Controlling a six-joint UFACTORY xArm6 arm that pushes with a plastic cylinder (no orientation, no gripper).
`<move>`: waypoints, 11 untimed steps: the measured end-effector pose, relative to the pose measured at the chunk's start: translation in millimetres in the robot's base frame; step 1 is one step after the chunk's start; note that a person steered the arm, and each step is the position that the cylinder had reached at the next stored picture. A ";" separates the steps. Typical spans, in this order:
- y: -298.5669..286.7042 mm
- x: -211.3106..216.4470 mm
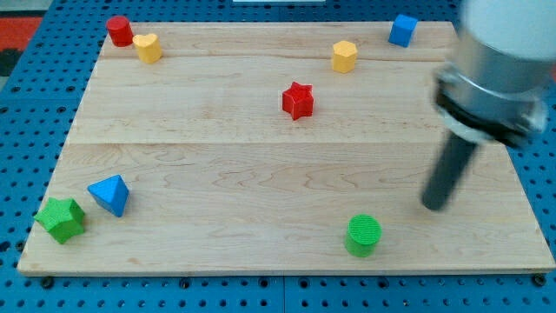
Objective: Move the green circle to the red star
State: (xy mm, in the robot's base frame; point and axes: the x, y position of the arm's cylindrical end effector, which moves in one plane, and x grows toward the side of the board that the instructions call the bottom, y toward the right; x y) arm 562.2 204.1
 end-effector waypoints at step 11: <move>-99.0 -65.7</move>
